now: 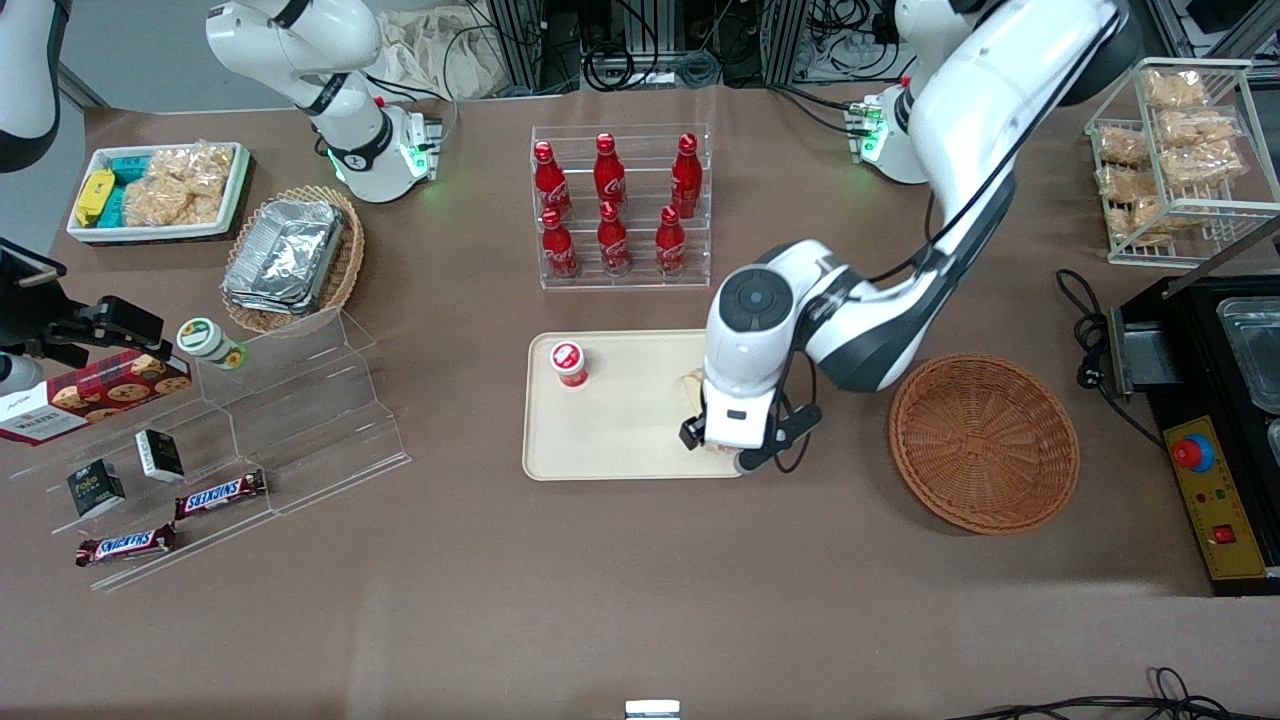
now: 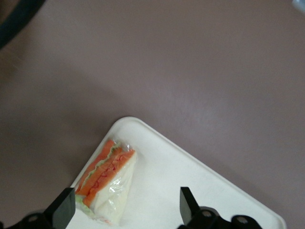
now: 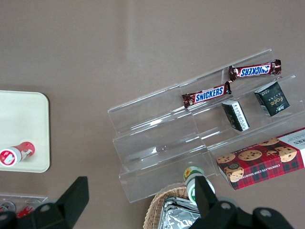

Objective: Place sandwich from basket to tray

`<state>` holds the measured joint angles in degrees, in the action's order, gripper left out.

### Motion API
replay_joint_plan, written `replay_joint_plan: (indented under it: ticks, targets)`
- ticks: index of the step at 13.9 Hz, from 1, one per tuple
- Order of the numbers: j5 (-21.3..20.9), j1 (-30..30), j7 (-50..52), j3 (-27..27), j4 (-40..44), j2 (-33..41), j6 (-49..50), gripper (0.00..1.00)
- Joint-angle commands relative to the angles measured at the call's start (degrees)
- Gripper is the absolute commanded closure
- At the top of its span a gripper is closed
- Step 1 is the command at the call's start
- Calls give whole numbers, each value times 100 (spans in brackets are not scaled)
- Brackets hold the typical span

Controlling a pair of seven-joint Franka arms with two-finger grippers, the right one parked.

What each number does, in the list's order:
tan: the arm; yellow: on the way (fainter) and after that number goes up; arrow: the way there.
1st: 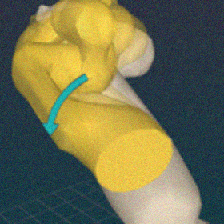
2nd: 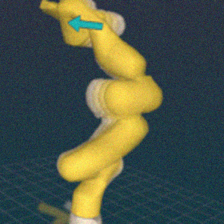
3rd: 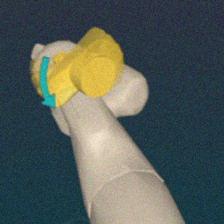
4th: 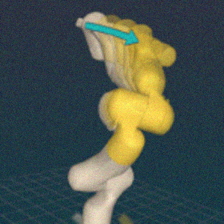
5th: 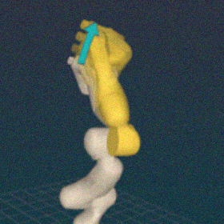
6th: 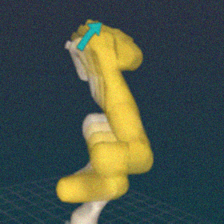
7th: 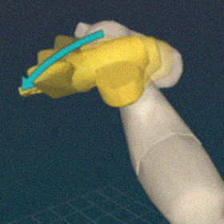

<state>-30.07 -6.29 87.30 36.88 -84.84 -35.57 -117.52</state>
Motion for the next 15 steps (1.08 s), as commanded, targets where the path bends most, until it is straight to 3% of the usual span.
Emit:
replay_joint_plan:
  ticks: [1, 5, 12, 13, 15]
  targets:
    - [456, 311, 86, 3, -208, 1172, 754, 0]
    - [1011, 935, -98, 29, -182, 2009, 1081, 0]
    - [2267, 2349, -2951, 12, -165, 2792, 1775, 0]
    - [2330, 2412, -3399, -58, -165, 2871, 1941, 0]
    - [2391, 2108, -4278, -784, -165, 2977, 2179, 0]
